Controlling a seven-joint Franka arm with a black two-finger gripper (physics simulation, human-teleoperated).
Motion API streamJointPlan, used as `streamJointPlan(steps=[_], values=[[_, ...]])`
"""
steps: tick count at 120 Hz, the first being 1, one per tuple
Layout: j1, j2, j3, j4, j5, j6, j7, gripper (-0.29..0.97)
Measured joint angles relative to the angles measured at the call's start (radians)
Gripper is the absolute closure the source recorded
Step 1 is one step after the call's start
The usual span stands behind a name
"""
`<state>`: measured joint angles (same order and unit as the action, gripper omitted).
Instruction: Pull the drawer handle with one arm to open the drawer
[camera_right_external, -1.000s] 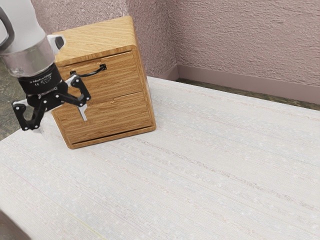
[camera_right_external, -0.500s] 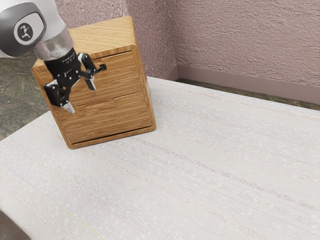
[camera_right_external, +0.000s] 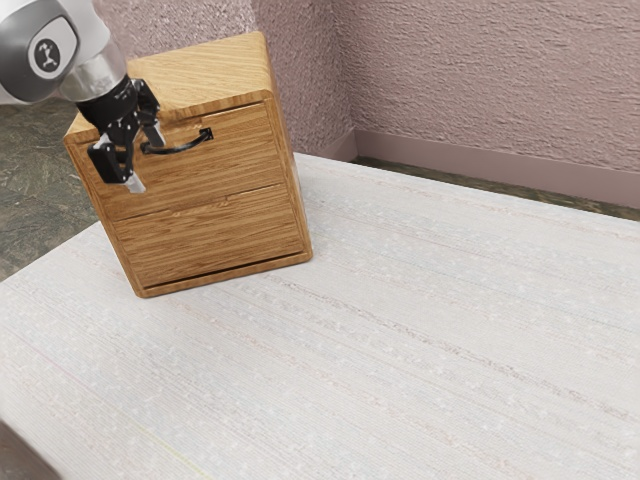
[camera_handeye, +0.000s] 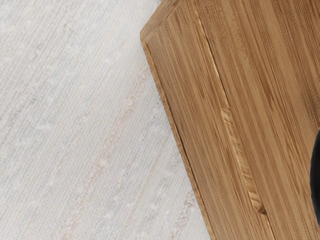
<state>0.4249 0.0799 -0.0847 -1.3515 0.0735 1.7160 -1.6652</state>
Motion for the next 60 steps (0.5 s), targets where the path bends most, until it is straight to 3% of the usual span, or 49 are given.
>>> streamJointPlan(steps=[16,60], values=[[0.049,0.068,0.012,0.084,0.009,0.010,-0.031,0.00],[0.017,0.175,0.002,0.156,0.047,0.062,-0.088,0.00]])
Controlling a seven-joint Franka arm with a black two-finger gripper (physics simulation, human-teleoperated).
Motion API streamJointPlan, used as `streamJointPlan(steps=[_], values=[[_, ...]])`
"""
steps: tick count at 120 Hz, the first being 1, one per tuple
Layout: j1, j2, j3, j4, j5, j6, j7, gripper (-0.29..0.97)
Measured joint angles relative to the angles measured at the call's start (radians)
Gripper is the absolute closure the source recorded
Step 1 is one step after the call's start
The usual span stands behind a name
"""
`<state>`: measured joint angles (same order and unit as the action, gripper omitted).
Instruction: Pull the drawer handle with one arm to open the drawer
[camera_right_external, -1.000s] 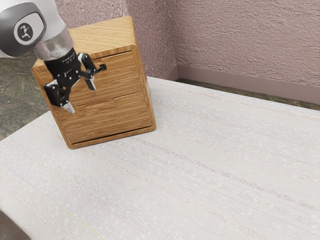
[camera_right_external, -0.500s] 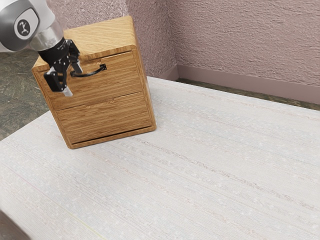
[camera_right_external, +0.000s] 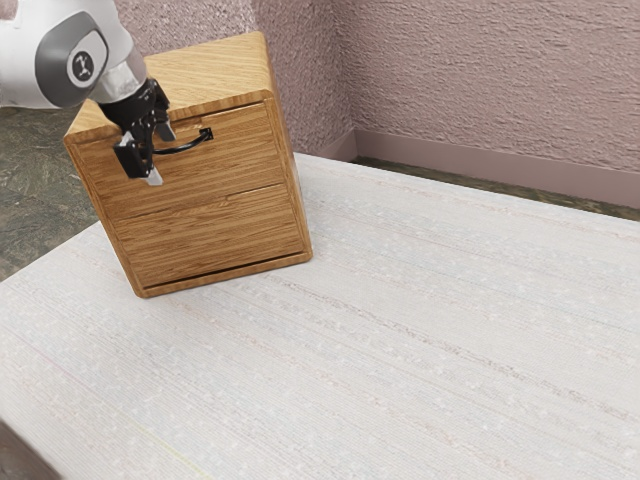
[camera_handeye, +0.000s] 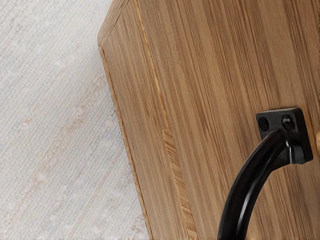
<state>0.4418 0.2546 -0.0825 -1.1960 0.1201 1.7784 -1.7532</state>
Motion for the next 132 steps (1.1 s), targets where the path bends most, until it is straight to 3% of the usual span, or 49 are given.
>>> streamJointPlan(steps=[33,97,132], values=[[-0.012,0.010,-0.002,-0.007,0.002,0.045,-0.024,0.00],[-0.019,0.001,0.007,-0.038,-0.008,0.059,-0.049,0.43],[-0.019,-0.038,0.007,-0.095,-0.026,0.065,-0.079,0.53]])
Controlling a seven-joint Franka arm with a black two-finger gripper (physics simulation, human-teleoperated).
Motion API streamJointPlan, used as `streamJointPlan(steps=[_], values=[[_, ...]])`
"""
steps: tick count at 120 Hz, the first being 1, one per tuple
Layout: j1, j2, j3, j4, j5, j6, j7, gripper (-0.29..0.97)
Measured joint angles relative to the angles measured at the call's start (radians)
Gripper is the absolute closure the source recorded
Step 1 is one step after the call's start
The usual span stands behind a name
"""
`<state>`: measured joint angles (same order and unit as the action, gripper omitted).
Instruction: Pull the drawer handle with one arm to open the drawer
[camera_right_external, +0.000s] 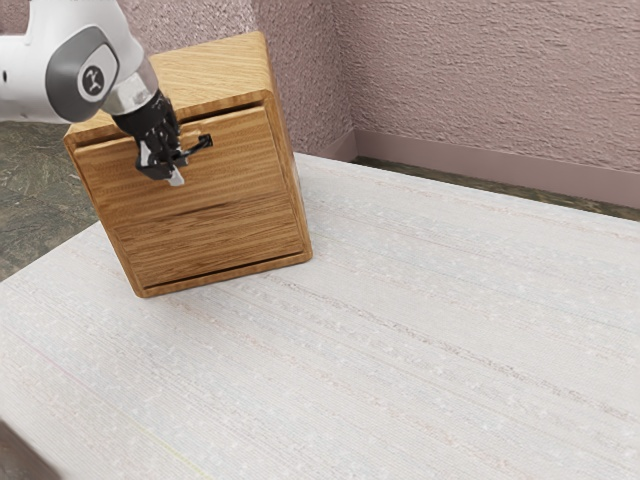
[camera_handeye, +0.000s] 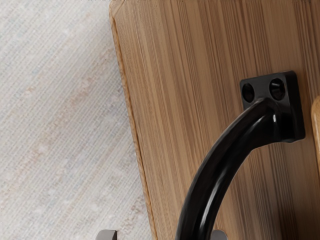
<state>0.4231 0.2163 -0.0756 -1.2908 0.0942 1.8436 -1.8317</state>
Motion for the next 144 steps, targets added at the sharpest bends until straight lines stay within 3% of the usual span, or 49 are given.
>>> streamJointPlan(steps=[144], values=[[-0.039,-0.237,0.004,-0.306,-0.018,0.069,-0.181,0.54]])
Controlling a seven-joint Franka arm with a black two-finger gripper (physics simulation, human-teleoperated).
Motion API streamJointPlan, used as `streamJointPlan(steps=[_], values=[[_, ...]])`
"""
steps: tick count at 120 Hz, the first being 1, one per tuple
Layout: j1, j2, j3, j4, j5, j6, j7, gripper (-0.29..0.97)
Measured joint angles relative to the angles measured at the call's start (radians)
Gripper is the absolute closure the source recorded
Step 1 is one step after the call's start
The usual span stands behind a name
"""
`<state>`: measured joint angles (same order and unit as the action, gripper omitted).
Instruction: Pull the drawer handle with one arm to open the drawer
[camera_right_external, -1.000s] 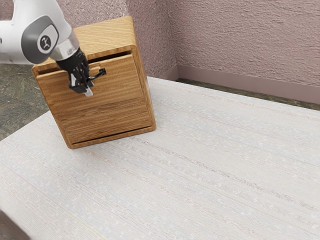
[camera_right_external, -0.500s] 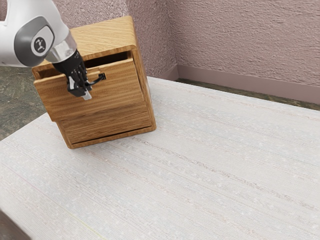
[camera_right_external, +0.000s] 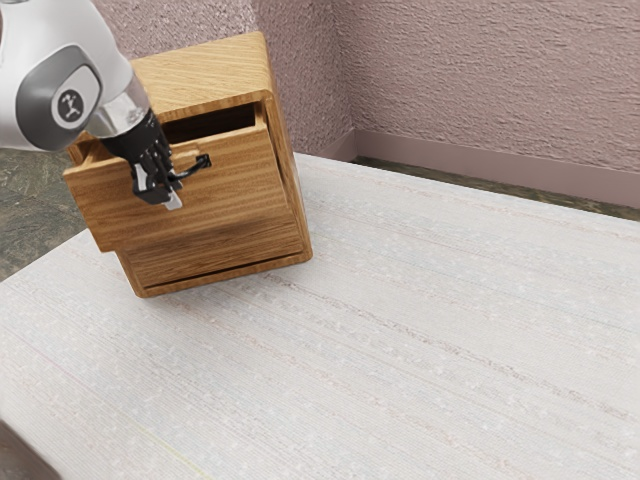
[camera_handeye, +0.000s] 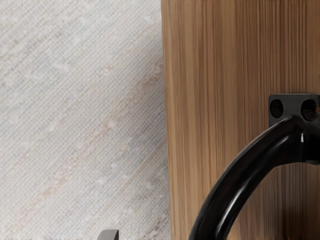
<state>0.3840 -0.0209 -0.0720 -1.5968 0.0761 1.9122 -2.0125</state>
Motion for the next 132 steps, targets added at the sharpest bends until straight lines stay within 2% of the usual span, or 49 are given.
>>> streamJointPlan(steps=[132], values=[[-0.062,-0.192,-0.001,-0.225,0.008,0.071,-0.033,0.53]])
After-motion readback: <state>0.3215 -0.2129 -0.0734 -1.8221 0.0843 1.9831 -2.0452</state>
